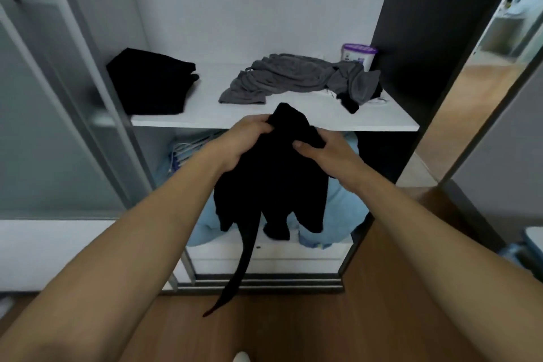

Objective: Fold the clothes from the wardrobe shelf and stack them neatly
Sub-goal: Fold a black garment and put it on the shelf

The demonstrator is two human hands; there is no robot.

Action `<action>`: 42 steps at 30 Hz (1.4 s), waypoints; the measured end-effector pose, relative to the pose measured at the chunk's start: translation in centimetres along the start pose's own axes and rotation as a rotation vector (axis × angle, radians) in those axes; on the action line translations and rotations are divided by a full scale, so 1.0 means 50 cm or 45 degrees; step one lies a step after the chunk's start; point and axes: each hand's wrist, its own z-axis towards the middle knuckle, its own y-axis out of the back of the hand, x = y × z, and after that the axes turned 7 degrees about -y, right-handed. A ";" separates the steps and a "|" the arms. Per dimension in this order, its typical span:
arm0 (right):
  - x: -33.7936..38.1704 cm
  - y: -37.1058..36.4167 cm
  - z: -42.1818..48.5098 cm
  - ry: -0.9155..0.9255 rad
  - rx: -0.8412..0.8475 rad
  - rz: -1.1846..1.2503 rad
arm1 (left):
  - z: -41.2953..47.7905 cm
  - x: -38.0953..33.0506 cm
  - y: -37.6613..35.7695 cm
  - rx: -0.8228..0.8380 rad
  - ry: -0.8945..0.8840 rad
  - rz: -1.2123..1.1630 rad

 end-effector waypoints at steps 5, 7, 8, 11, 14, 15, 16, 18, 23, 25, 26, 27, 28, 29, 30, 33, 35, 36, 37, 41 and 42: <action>-0.046 0.049 -0.126 -0.093 -0.169 0.345 | -0.133 0.048 -0.042 0.126 0.034 0.462; -0.062 0.053 -0.165 -0.147 -0.168 0.423 | -0.173 0.070 -0.050 0.169 0.058 0.670; -0.069 0.052 -0.184 -0.143 -0.153 0.427 | -0.191 0.080 -0.054 0.171 0.074 0.715; -0.081 0.037 -0.226 -0.115 -0.124 0.464 | -0.238 0.095 -0.059 0.135 0.115 0.702; -0.088 0.016 -0.249 -0.105 -0.086 0.507 | -0.260 0.105 -0.061 0.082 0.114 0.781; -0.093 0.007 -0.255 -0.113 -0.069 0.505 | -0.266 0.108 -0.060 0.069 0.114 0.811; -0.099 -0.002 -0.259 -0.128 -0.057 0.512 | -0.271 0.111 -0.058 0.063 0.124 0.820; -0.109 -0.018 -0.262 -0.175 -0.054 0.586 | -0.280 0.119 -0.048 0.071 0.171 0.773; -0.101 -0.039 -0.229 -0.267 -0.102 0.683 | -0.286 0.135 -0.009 0.142 0.237 0.723; -0.089 -0.057 -0.211 -0.276 -0.145 0.721 | -0.283 0.145 0.015 0.214 0.294 0.712; -0.082 -0.069 -0.202 -0.275 -0.163 0.746 | -0.281 0.153 0.029 0.272 0.315 0.722; -0.075 -0.083 -0.195 -0.269 -0.171 0.773 | -0.277 0.164 0.043 0.325 0.327 0.742; -0.067 -0.097 -0.187 -0.262 -0.175 0.798 | -0.269 0.178 0.056 0.349 0.333 0.781; -0.061 -0.112 -0.178 -0.254 -0.180 0.815 | -0.261 0.193 0.069 0.335 0.322 0.828; -0.055 -0.126 -0.168 -0.249 -0.191 0.827 | -0.253 0.208 0.084 0.285 0.303 0.865; -0.047 -0.150 -0.134 -0.284 -0.270 0.897 | -0.243 0.252 0.137 0.164 0.317 0.804; -0.056 -0.149 -0.110 -0.379 -0.318 1.003 | -0.249 0.278 0.174 0.166 0.366 0.645; -0.066 -0.145 -0.098 -0.431 -0.336 1.027 | -0.252 0.291 0.191 0.154 0.383 0.540; -0.077 -0.143 -0.085 -0.472 -0.364 1.012 | -0.251 0.300 0.205 0.126 0.388 0.441; -0.137 -0.148 -0.043 -0.602 -0.562 0.820 | -0.208 0.300 0.218 0.053 0.292 0.313; -0.154 -0.151 -0.037 -0.660 -0.619 0.723 | -0.193 0.294 0.215 0.048 0.264 0.318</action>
